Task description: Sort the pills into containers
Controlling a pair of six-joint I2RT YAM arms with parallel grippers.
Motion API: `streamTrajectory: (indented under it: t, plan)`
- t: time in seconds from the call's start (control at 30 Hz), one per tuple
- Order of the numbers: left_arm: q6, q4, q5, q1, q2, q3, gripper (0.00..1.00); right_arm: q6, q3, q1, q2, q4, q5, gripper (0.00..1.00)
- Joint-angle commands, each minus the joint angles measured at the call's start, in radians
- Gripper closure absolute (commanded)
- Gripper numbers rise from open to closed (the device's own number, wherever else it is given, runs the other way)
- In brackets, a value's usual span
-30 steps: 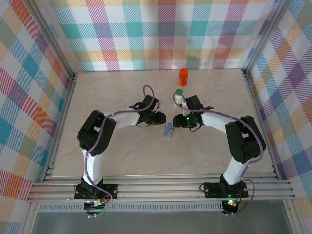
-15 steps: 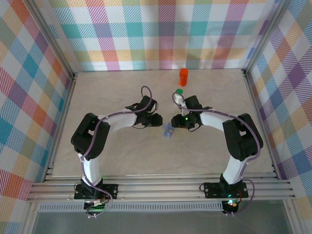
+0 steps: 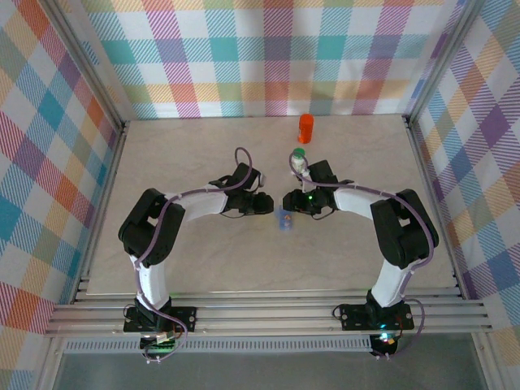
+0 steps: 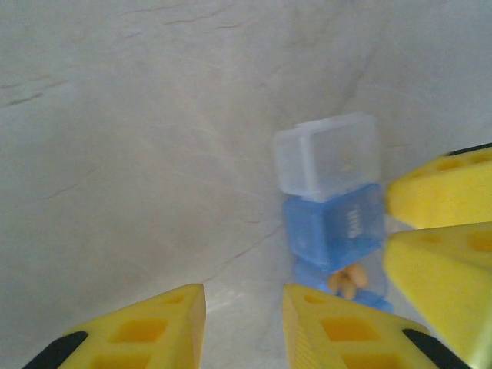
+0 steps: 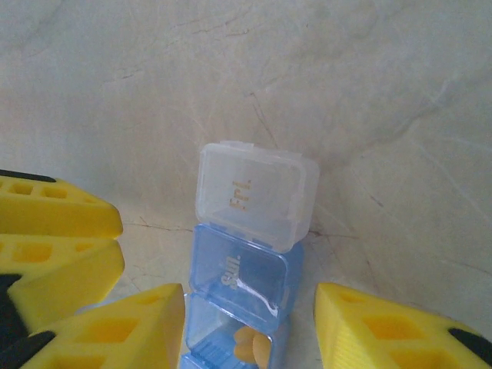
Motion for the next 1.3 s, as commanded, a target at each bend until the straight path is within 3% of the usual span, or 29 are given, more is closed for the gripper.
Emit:
streamTrajectory:
  t: [0.0, 0.6, 0.87, 1.1, 1.27]
  plan:
    - [-0.04, 0.04, 0.07, -0.015, -0.033, -0.021, 0.67, 0.066, -0.028, 0.006, -0.013, 0.063, -0.057, 0.53]
    - [-0.125, 0.125, 0.078, -0.055, -0.012, -0.06, 0.66, 0.349, -0.213, 0.007, -0.139, 0.371, -0.092, 0.6]
    - [-0.142, 0.114, 0.031, -0.058, 0.016, -0.047, 0.64, 0.232, -0.186, 0.008, -0.177, 0.18, 0.014, 0.59]
    - [-0.116, 0.062, -0.035, -0.054, -0.021, -0.041, 0.64, 0.054, -0.139, 0.008, -0.245, 0.008, 0.106, 0.51]
    - [-0.1, 0.038, -0.02, 0.007, -0.051, -0.043, 0.62, -0.086, -0.064, 0.031, -0.266, -0.124, 0.139, 0.45]
